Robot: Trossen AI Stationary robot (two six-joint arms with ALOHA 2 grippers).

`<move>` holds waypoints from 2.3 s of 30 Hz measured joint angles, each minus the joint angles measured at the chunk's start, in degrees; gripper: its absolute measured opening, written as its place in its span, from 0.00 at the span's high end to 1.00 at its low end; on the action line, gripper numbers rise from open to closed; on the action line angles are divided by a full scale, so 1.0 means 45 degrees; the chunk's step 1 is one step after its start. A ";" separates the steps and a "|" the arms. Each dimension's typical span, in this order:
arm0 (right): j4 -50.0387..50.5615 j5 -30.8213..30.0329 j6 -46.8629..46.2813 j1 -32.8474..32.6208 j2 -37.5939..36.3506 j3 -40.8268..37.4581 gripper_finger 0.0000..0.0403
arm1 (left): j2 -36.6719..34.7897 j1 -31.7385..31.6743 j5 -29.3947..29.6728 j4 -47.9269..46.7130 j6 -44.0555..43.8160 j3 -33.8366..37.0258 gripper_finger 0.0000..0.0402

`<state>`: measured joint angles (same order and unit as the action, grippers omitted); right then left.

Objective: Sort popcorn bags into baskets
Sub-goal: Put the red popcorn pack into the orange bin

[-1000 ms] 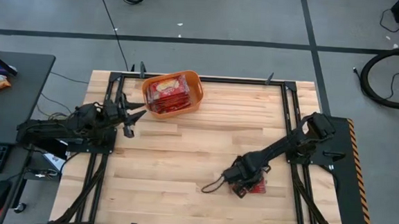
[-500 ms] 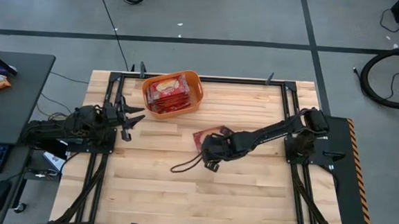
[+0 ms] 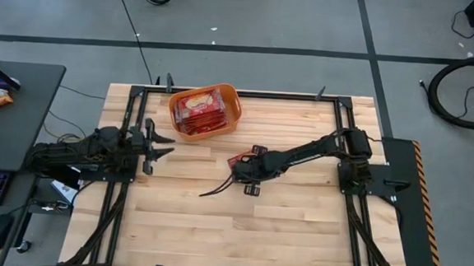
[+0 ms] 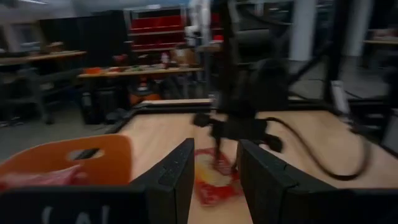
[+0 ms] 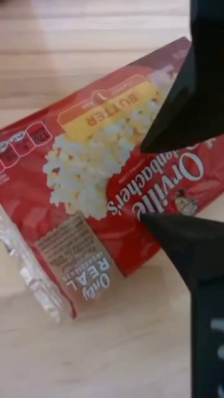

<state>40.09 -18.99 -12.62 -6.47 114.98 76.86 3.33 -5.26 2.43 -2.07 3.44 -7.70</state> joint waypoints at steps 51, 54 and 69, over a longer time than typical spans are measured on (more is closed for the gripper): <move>0.0249 0.0197 0.3231 -0.0304 -0.0433 -0.1173 0.74 | 0.0005 0.0010 -0.2941 0.1352 -0.0787 0.1617 0.83; 0.0023 0.0087 0.3189 -0.0285 -0.0404 -0.1180 0.86 | 0.0005 0.0010 -0.3042 0.1363 -0.1381 0.1617 0.83; 0.0112 -0.1775 0.4042 -0.0284 -0.0336 0.3087 0.98 | 0.0000 0.0005 -0.6379 0.2487 -0.2432 0.1622 0.83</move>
<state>40.59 -26.98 5.57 -7.75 113.47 90.75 3.33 -5.23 -26.28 9.12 -7.50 -0.40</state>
